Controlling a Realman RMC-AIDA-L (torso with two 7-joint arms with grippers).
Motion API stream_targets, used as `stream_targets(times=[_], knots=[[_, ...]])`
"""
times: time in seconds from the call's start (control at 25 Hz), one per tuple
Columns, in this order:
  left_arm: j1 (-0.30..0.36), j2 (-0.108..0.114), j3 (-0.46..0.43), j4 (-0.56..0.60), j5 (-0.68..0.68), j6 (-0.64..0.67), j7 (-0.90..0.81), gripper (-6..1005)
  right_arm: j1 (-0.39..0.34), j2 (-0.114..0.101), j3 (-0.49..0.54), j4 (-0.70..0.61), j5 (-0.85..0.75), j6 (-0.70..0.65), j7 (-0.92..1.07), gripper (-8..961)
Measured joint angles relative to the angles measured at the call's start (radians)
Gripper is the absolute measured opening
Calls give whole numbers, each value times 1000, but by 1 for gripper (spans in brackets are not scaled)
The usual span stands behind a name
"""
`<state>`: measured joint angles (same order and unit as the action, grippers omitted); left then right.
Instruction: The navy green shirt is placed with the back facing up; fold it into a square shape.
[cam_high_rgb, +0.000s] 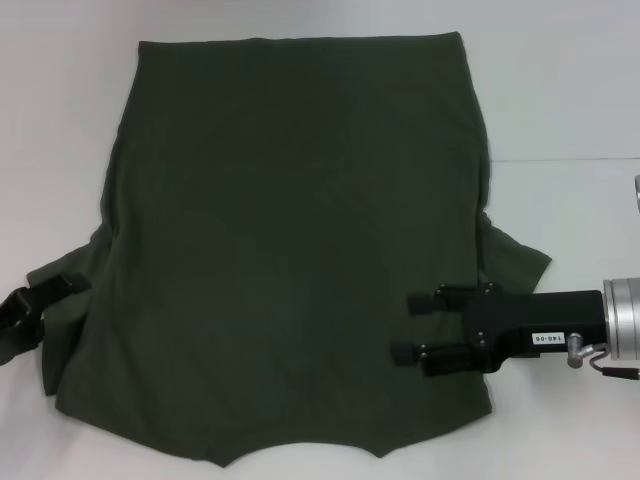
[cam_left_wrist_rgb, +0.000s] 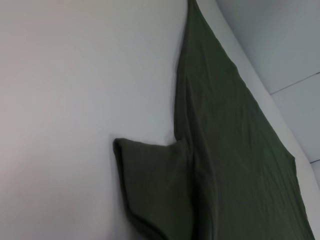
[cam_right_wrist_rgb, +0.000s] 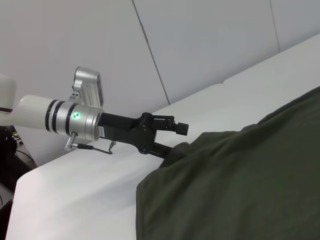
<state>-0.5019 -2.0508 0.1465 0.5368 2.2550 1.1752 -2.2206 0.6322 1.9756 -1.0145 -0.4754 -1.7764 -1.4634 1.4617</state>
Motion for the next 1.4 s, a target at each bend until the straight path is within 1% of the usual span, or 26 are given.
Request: stream_targets(times=[0.48,0.68,1.4], knots=[[-7,0,18,0,1,-8,-11,890,6,-1,5,0,0,2,0,922],[-8,1,25,0,26,-11,-27,888,3,-2,6,0,0,2,-5,921],[-9,3,29,0,29,-1,-28,882,11,6,0,0,0,23,3,921]])
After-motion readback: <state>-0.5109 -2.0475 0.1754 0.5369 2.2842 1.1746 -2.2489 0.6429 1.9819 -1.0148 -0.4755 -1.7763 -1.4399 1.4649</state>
